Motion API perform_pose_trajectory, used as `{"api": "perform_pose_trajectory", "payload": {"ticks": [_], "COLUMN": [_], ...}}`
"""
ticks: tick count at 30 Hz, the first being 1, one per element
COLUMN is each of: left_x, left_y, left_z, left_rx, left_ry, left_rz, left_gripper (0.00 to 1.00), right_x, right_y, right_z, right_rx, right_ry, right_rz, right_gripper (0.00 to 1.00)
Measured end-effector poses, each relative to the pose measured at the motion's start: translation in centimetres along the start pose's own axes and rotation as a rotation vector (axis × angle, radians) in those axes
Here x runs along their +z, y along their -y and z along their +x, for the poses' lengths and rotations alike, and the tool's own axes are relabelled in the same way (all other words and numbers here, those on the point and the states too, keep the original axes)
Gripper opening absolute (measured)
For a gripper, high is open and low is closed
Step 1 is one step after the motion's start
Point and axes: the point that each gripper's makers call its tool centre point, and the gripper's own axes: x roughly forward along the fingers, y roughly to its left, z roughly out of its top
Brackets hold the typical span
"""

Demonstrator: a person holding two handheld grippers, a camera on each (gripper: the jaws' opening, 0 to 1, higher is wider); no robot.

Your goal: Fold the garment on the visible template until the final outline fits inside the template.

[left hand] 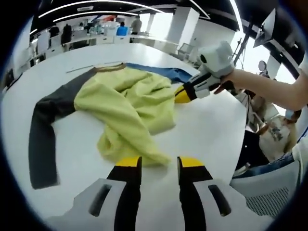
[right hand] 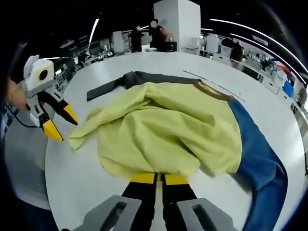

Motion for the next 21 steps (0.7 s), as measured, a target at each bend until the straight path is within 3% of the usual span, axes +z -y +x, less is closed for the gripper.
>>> {"api": "perform_pose_trajectory", "payload": {"ticks": [10, 21], "left_x": [-1.5, -1.1], "left_y": [0.9, 0.5], "left_z": [1.0, 1.5], "left_rx": [0.005, 0.063], "left_ry": [-0.018, 0.029], "left_rz": [-0.054, -0.175], "left_gripper": [0.21, 0.14], "right_x": [0.0, -0.1], "right_y": [0.0, 0.0], "right_z": [-0.1, -0.1], "right_rx": [-0.003, -0.003], "right_ry": [0.003, 0.004], "right_rz": [-0.004, -0.005], "right_gripper": [0.00, 0.00]}}
